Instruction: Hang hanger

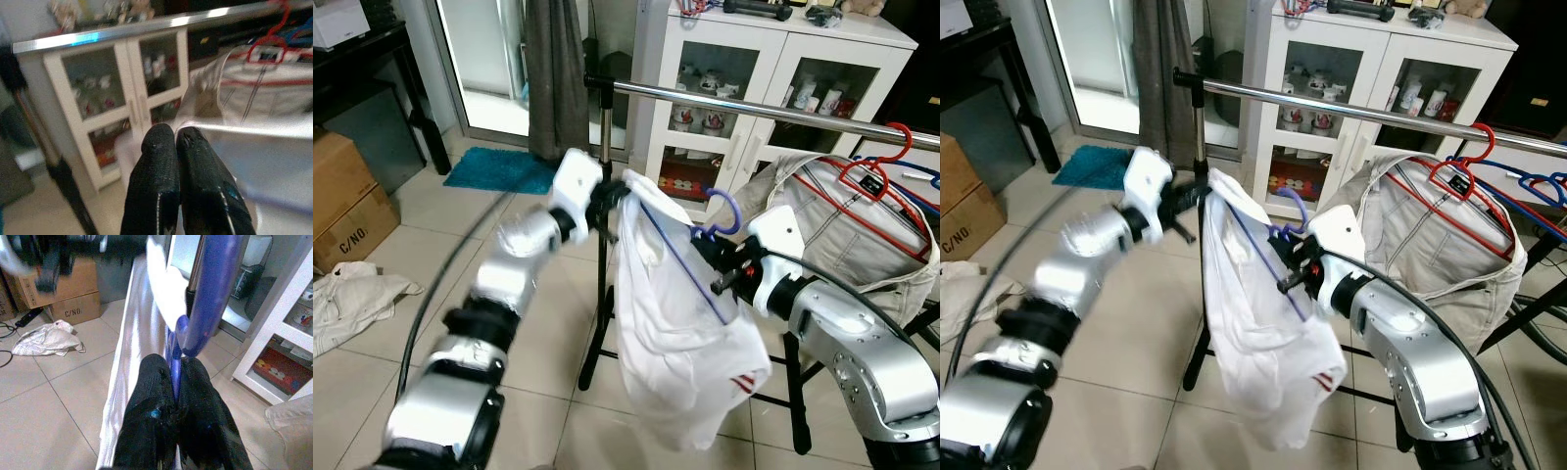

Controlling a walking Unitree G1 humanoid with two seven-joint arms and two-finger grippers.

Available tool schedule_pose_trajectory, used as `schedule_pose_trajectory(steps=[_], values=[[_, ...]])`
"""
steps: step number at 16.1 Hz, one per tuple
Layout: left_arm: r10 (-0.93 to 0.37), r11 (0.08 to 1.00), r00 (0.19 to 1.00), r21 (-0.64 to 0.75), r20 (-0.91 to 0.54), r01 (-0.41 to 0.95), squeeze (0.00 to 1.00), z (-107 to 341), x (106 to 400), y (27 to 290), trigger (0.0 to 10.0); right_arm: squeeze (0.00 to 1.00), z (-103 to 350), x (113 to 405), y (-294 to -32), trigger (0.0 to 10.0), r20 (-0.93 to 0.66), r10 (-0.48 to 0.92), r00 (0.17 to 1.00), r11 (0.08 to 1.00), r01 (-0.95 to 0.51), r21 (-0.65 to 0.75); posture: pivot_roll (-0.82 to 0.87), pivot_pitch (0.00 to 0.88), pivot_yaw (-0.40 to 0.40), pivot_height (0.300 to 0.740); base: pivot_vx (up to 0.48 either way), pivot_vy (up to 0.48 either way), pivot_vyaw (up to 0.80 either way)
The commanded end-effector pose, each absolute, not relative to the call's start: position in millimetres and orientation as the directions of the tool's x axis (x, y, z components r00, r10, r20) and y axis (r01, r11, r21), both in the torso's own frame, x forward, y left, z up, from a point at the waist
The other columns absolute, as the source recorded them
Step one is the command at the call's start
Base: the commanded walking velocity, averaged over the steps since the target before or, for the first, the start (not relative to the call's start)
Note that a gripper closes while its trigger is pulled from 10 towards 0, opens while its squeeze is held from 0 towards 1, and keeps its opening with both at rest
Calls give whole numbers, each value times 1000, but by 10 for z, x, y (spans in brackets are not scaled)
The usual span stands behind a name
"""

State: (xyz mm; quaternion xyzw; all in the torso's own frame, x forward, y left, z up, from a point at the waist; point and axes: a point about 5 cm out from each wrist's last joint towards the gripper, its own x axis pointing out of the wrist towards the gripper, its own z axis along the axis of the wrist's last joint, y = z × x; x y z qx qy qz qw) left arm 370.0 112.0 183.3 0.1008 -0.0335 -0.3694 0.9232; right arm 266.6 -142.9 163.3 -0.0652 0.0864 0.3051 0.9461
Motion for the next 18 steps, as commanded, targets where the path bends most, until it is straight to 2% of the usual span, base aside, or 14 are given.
schedule_pose_trajectory(steps=[1,2,5,7,8,13,14,15,16,17,18], values=[[-722,677,692,217,11,703,0,2000,3713,1108,0,0,1624,2656,-1476,10000,-211,561,801,800,-590,-112,7,0,-50,740,0,0,0],[-715,678,699,256,13,689,0,2197,3784,1240,0,0,1611,2586,-1510,10000,-229,615,755,744,-651,-149,7,0,-42,740,0,0,0],[-656,719,755,306,4,624,0,2329,3883,1431,0,0,1642,2466,-1517,10000,-226,705,672,653,-740,-163,7,0,-39,740,0,0,0],[-533,778,845,369,-39,508,0,2417,3985,1769,0,0,1657,2248,-1584,10000,-238,824,514,502,-857,-112,7,0,-37,740,0,0,0],[-509,783,858,380,-60,491,0,2409,3991,1859,0,0,1661,2219,-1611,10000,-219,843,492,487,-870,-80,7,0,-37,740,0,0,0],[-491,821,867,290,-83,492,0,2259,3972,2036,0,0,1691,2263,-1804,10000,-133,825,550,551,-834,-26,5,0,-36,740,0,0,0],[-503,824,860,252,-86,507,0,2187,3957,2019,0,0,1705,2292,-1825,10000,-94,806,585,587,-809,-2,7,0,-37,740,0,0,0],[-528,817,844,219,-92,534,0,2099,3942,1946,0,0,1722,2380,-1853,10000,-44,750,660,662,-749,30,7,0,-37,740,0,0,0],[-585,787,806,179,-84,590,0,1994,3902,1750,0,0,1766,2541,-1860,10000,44,627,778,773,-628,86,11,0,-39,740,0,0,0],[-631,757,772,159,-68,633,0,1942,3862,1559,0,0,1802,2629,-1826,10000,105,553,827,811,-563,159,23,0,-39,740,0,0,0],[-648,746,759,150,-60,649,0,1926,3843,1480,0,0,1819,2657,-1807,10000,128,528,840,819,-543,185,23,0,-39,740,0,0,0]])
